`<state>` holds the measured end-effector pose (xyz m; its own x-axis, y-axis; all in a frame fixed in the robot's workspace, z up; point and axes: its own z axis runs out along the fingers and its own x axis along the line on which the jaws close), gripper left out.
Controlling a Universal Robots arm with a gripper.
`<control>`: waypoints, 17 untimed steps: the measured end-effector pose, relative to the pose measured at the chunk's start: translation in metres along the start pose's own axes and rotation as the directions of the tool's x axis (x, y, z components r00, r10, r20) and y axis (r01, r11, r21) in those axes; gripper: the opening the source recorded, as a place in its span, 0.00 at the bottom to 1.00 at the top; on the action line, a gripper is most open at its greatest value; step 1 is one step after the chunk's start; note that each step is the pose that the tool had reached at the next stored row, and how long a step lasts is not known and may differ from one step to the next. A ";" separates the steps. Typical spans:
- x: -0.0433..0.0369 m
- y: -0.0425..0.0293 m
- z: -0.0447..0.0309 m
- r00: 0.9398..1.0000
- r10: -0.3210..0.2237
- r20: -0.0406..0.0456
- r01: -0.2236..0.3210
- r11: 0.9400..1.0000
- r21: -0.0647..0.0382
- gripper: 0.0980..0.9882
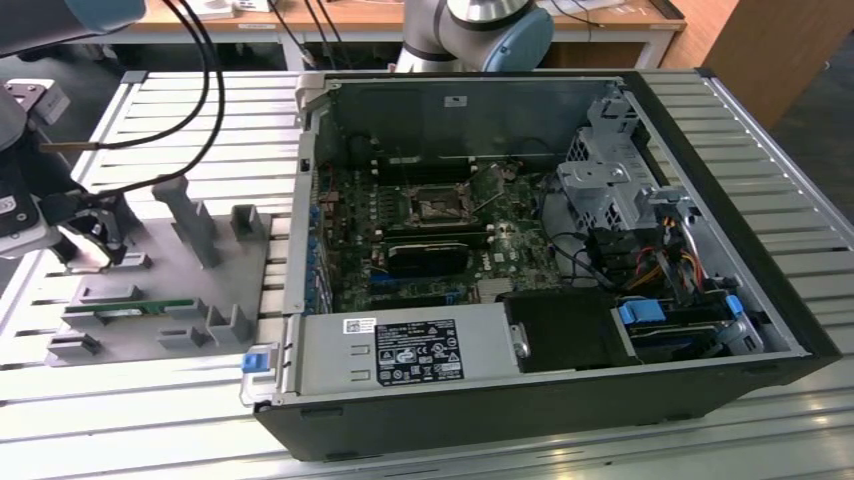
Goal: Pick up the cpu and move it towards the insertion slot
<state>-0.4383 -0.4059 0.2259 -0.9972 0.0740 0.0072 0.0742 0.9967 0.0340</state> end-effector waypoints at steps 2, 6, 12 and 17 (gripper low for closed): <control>-0.0001 0.0001 -0.0009 1.000 0.000 0.000 0.000 1.000 0.000 0.51; 0.0000 0.0001 -0.0031 1.000 0.000 0.000 0.000 1.000 0.001 0.51; 0.0001 0.0004 -0.0069 1.000 0.000 -0.003 0.000 1.000 -0.008 0.51; 0.0001 0.0004 -0.0097 1.000 0.000 -0.004 0.000 1.000 -0.012 0.51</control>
<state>-0.4383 -0.4059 0.2356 -0.9972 0.0739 0.0113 0.0744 0.9962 0.0455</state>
